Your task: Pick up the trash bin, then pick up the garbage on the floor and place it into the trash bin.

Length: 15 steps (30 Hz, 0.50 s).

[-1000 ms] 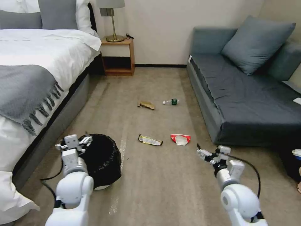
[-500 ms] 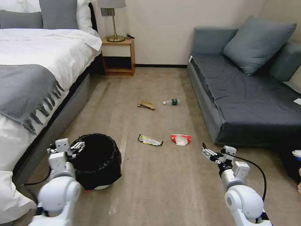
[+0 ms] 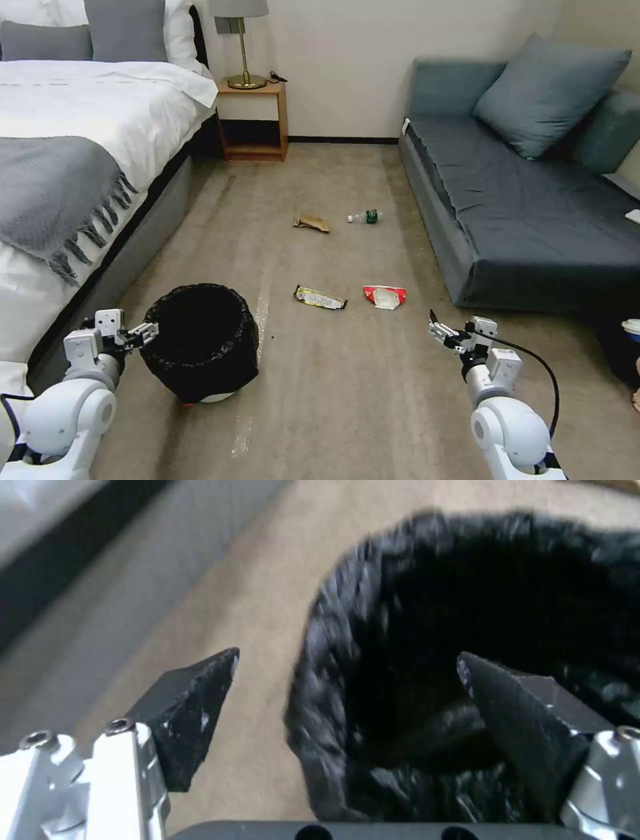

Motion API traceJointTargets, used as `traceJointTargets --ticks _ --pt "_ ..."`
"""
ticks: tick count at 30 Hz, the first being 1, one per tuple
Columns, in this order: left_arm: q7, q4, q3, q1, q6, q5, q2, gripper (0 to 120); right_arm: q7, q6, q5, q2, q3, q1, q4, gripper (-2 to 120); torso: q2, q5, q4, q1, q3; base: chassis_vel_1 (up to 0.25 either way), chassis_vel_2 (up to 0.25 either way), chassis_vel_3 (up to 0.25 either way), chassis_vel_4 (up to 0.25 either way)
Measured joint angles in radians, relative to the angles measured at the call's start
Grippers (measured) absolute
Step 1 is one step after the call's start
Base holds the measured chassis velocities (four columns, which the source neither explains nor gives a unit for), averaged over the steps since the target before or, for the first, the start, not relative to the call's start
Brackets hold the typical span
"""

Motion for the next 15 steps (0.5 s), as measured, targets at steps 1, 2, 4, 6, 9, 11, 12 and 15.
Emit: traceJointTargets --ticks 1,2,4,6,9,11,12,15 --pt "-0.006 0.013 0.007 -0.01 0.006 -0.009 -0.007 88 0.0 0.001 -0.002 0.002 0.0 0.001 -0.002 100 0.0 0.0001 0.0 0.0 0.0 0.0 0.0 0.0 0.0" --pt "-0.01 0.024 0.012 -0.018 0.01 -0.016 -0.011 88 0.0 0.001 -0.003 0.003 0.0 0.002 -0.005 100 0.0 0.0002 0.0 0.0 0.0 0.0 0.0 0.0 0.0" --pt "-0.017 0.039 0.019 -0.03 0.016 -0.023 -0.016 88 -0.001 0.002 -0.005 0.005 -0.001 0.003 -0.008 100 0.0 0.0001 0.0 0.0 0.0 0.0 0.0 0.0 0.0" --pt "-0.029 0.073 0.031 -0.057 0.023 -0.028 -0.022 88 -0.001 0.002 -0.008 0.007 -0.002 0.005 -0.013 100 0.0 0.0001 -0.0001 0.0 0.0 0.0 0.0 0.0 0.0" --pt "-0.041 0.106 0.036 -0.082 0.028 -0.039 -0.026 88 -0.001 0.002 -0.009 0.008 -0.003 0.007 -0.018 100 0.0 0.0001 -0.0001 0.0 0.0 0.0 0.0 0.0 0.0" --pt "-0.053 0.14 0.039 -0.107 0.034 -0.06 -0.029 88 0.0 0.002 -0.011 0.01 -0.004 0.01 -0.023 100 0.0 0.0003 -0.0001 0.0 0.0 0.0 0.0 0.0 0.0" --pt "-0.056 0.154 0.039 -0.116 0.035 -0.067 -0.03 88 0.0 0.002 -0.011 0.01 -0.005 0.011 -0.024 100 0.0 0.0004 0.0 0.0 0.0 0.0 0.0 0.0 0.0" --pt "-0.063 0.193 0.042 -0.143 0.039 -0.083 -0.037 84 0.002 0.001 -0.011 0.013 -0.009 0.015 -0.027 100 0.0 0.0002 0.0 0.0 0.0 0.0 0.0 0.0 0.0"
